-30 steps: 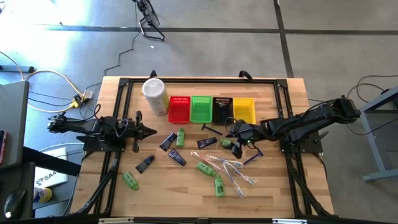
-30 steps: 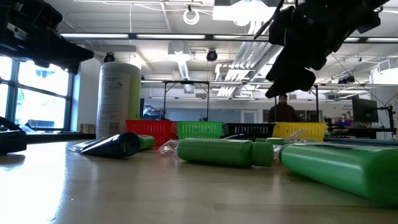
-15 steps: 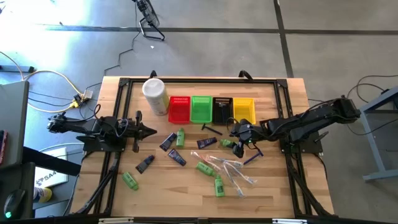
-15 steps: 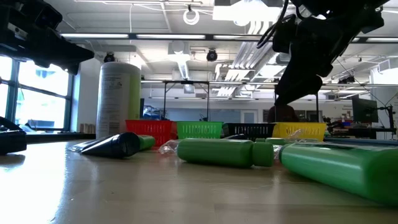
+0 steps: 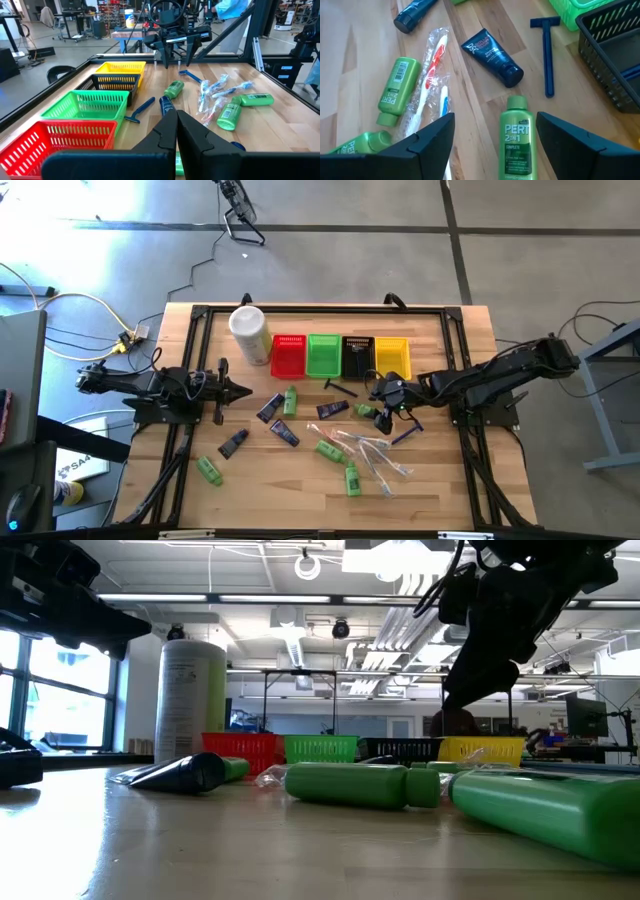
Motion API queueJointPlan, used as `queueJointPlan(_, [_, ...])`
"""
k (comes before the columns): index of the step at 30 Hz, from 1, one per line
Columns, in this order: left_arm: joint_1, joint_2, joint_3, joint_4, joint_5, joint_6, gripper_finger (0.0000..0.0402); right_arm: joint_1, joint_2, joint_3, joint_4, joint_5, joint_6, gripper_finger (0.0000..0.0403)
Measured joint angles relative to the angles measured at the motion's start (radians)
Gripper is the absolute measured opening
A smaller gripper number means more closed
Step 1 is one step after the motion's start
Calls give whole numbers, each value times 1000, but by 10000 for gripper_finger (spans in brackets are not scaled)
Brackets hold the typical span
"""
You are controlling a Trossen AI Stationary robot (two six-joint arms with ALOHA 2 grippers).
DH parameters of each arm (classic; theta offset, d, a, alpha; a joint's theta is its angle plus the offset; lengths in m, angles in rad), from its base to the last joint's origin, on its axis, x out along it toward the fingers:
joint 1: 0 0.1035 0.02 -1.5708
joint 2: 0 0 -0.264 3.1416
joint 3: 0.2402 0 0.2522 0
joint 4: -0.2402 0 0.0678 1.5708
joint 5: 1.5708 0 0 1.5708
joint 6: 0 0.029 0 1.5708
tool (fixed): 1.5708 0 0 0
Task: Pick & Place Travel size toiletries
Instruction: Put the green shampoo into the yellow bin
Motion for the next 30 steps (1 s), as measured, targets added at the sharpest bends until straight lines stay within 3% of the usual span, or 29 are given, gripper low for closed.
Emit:
queueJointPlan(18, [0, 0, 0, 0, 1, 0, 7, 0, 18, 0, -60, 55, -23, 270])
queueJointPlan(30, [0, 0, 0, -1, 4, 0, 7, 0, 141, 1, -52, 51, -16, 270])
